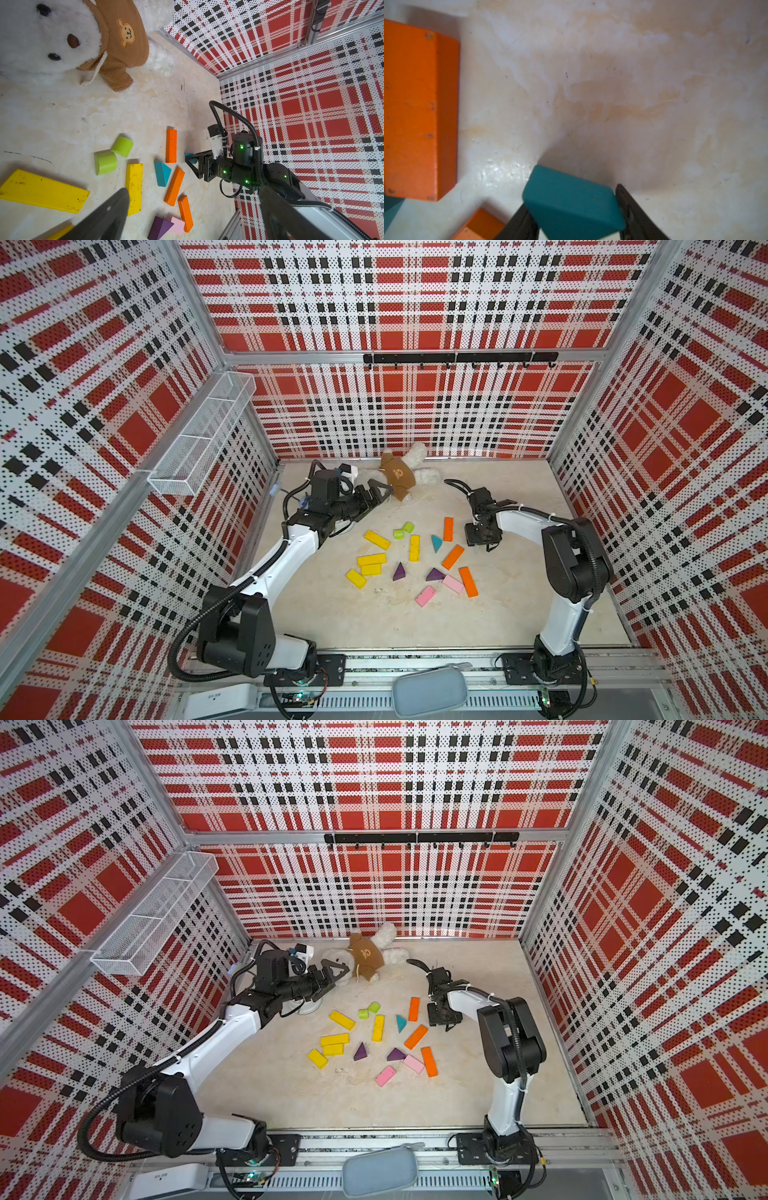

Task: Assemble a carrot with building blocks
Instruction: Move the building block to the center of the board.

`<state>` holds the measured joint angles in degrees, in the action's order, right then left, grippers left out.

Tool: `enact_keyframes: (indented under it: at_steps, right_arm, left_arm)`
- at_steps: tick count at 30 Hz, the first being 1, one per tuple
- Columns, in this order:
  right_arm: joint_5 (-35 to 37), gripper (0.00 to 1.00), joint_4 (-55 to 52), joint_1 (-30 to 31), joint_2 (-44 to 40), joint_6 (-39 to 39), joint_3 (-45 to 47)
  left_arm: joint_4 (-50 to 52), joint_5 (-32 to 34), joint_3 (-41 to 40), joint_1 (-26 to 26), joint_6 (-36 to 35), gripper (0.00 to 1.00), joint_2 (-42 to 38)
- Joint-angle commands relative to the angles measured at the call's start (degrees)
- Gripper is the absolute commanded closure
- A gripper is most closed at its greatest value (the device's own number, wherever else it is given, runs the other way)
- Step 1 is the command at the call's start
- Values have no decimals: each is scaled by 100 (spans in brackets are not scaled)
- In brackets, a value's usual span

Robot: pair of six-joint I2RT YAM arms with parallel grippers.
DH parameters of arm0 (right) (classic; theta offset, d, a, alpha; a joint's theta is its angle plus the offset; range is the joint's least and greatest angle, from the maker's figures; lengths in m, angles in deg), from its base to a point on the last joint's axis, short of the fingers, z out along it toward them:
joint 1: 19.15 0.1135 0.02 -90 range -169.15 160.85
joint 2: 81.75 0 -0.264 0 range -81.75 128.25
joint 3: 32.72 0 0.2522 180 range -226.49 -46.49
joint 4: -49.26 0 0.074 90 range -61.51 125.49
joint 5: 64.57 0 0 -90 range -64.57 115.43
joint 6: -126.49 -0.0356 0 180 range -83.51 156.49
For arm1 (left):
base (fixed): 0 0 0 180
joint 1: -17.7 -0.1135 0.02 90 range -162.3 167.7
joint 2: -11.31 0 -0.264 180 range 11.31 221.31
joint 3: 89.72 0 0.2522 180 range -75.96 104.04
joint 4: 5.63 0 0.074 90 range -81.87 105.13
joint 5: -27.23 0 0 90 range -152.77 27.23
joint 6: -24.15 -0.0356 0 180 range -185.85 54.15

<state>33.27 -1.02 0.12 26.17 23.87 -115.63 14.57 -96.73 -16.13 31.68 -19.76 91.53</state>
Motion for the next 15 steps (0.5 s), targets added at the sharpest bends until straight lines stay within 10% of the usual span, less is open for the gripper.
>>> enact_keyframes:
  at_steps: [1,15]
  right_arm:
    - [-111,43,92,7,-196,-18,34]
    - [-13,50,92,7,-291,-58,224]
  left_arm:
    - [-146,-56,-33,34,41,0,40]
    - [-151,-46,-37,44,58,0,49]
